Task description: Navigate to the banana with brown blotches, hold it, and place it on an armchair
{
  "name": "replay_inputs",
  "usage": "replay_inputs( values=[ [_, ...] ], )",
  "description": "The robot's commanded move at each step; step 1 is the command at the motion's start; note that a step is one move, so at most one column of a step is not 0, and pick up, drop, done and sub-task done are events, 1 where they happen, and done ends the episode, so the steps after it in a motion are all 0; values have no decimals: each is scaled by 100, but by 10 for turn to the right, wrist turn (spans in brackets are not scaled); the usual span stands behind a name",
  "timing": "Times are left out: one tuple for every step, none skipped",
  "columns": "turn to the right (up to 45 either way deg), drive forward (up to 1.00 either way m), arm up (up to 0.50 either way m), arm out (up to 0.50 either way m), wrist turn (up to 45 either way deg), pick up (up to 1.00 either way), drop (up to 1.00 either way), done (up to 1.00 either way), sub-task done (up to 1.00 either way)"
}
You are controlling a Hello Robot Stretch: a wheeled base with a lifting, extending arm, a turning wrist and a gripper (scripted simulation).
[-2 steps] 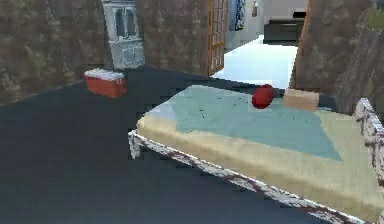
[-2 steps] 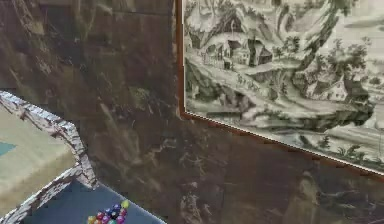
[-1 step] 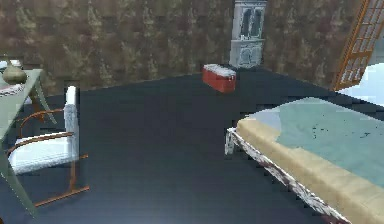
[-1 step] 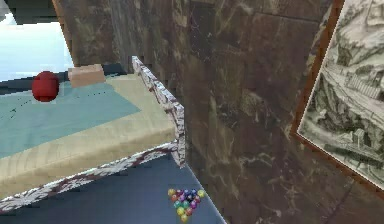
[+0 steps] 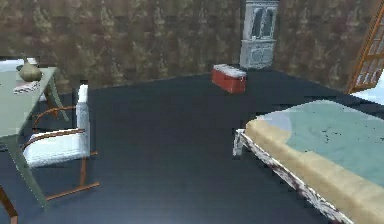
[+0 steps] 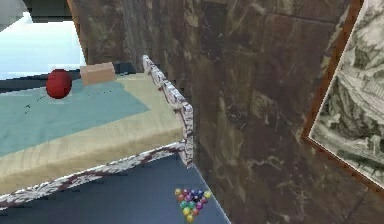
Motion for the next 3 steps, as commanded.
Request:
replay_inputs(
  values=[
    [-270,0,0,0,0,0,0,0,0],
    [0,15,0,0,0,0,0,0,0],
    [270,0,0,0,0,0,0,0,0]
  ],
)
